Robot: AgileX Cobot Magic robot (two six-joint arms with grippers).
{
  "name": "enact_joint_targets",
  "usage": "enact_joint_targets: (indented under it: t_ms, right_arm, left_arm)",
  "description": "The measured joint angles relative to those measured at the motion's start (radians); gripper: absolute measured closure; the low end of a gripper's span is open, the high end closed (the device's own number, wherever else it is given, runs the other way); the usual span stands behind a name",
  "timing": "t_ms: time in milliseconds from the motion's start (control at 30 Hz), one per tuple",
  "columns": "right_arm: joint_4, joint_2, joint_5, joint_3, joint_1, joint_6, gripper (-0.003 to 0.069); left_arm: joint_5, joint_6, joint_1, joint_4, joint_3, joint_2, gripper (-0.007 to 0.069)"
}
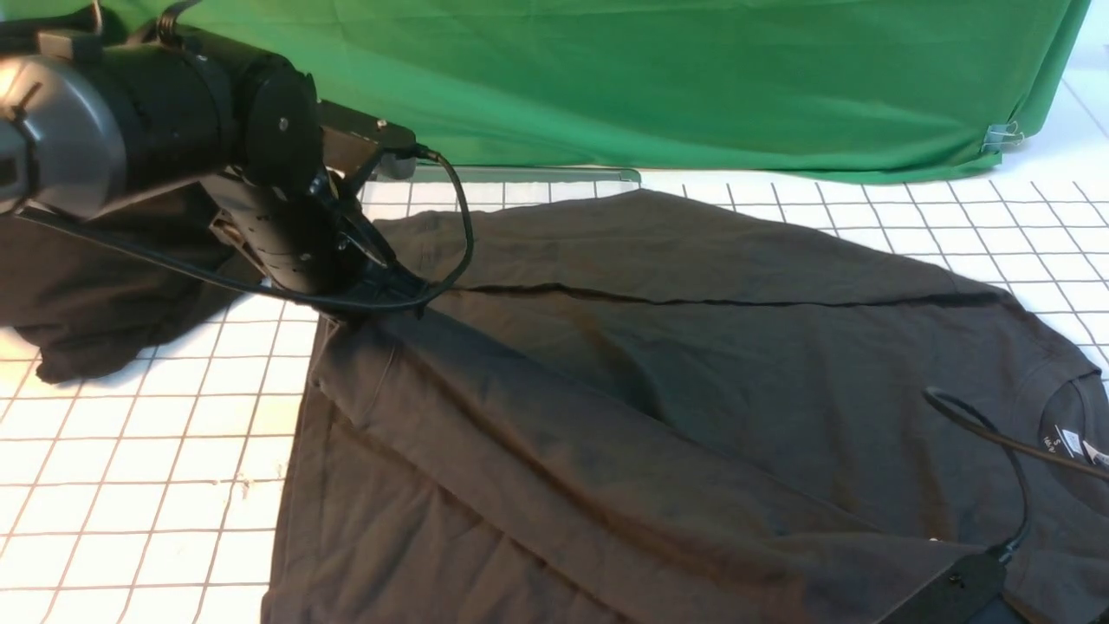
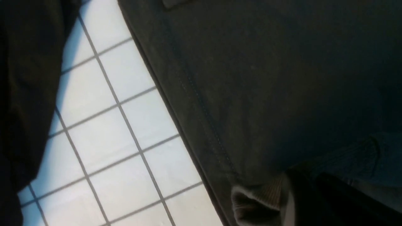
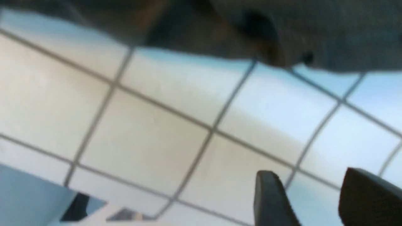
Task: Fold a long-sleeved shirt over a white checkered tablecloth.
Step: 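Fold the left side of the black T-shirt inward over its body, then grab the top left corner of the dark shirt with the left gripper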
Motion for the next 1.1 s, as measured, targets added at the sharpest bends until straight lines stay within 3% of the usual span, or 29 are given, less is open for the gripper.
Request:
enact_joint_targets:
  t_ms: [67, 400, 567, 733, 1100]
  right_arm:
    - [0.000, 0.000, 0.015, -0.009, 0.000, 0.000, 0.0358]
    - [0.000, -0.071, -0.015, -0.032, 0.000, -0.002, 0.0431]
    - [0.000, -0.120, -0.036, -0.032, 0.000, 0.002, 0.0430]
    - [0.000, -0.152, -0.048, -0.032, 0.000, 0.020, 0.0426]
    - [0.008, -0.158, -0.048, -0.032, 0.000, 0.030, 0.0420]
  left_arm:
    - [-0.012, 0.000, 0.000, 0.005, 0.000, 0.000, 0.0550]
    - [-0.071, -0.055, 0.008, 0.035, 0.000, 0.000, 0.0198]
    - [-0.173, -0.124, 0.072, -0.027, -0.041, 0.040, 0.0169]
    - [-0.161, -0.123, 0.145, -0.136, -0.172, 0.181, 0.0171]
    - [-0.130, -0.121, 0.155, -0.161, -0.407, 0.421, 0.0172]
